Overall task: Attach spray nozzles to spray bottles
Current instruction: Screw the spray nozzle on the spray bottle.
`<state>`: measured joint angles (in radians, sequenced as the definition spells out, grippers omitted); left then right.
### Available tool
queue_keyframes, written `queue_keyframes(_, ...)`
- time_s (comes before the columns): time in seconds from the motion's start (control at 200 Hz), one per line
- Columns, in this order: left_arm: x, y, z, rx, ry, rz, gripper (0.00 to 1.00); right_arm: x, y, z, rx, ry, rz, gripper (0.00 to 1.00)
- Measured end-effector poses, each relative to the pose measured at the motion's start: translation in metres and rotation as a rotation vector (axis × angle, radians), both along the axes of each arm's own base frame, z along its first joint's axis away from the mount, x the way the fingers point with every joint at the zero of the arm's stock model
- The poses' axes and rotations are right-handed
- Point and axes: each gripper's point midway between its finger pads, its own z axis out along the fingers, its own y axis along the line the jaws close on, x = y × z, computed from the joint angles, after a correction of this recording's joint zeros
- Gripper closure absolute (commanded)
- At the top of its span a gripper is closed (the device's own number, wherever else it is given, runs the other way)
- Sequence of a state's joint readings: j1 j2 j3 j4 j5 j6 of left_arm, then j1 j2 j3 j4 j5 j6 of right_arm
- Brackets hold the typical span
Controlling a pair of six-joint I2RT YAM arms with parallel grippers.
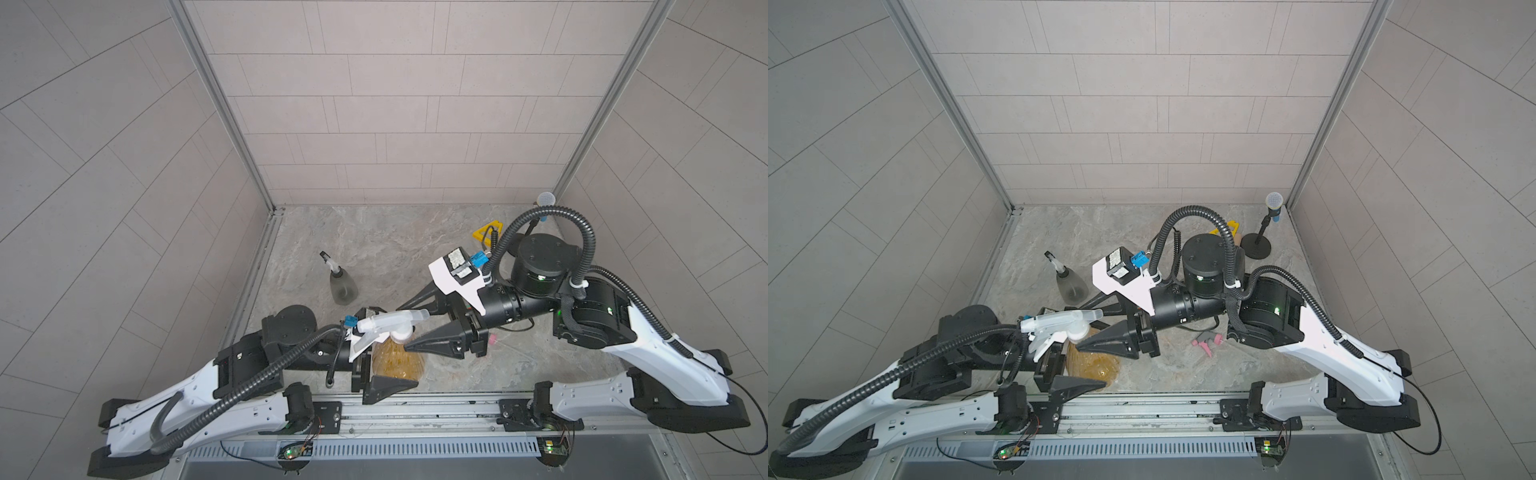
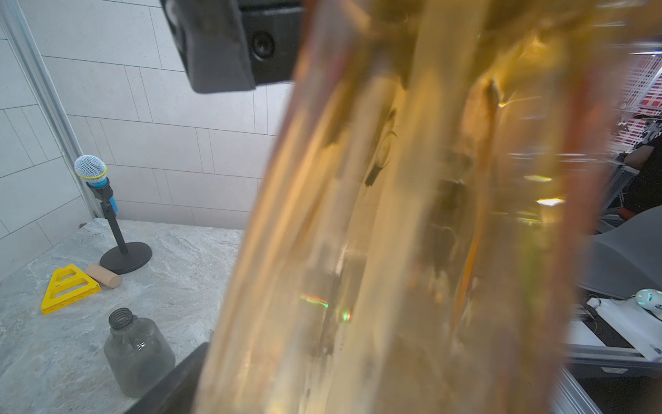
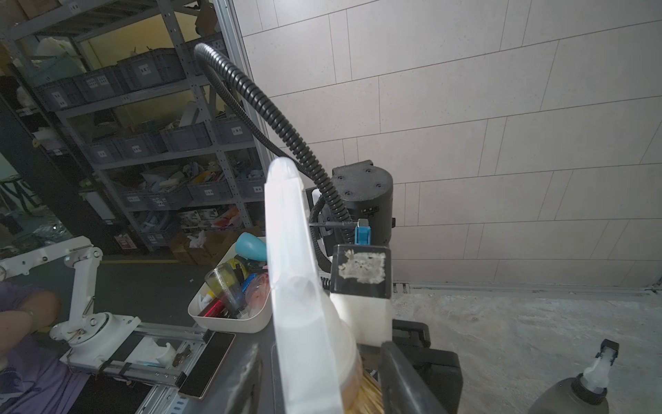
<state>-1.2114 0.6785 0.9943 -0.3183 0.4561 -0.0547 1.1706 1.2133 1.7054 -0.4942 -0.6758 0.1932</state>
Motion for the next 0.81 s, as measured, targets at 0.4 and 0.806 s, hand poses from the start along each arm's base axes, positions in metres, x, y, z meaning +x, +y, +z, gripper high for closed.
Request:
queue_keyframes(0.4,0.002,-0.001,-0.001,0.004,0.001,0.013,1.0,0.001,0.002,0.0,0.001,0.004,-0.005,0.7)
queue_keyframes(0.806,0.014,0.0,-0.003,0.013,-0.006,0.08,1.0,0.005,0.002,-0.003,0.013,-0.033,-0.071,0.78)
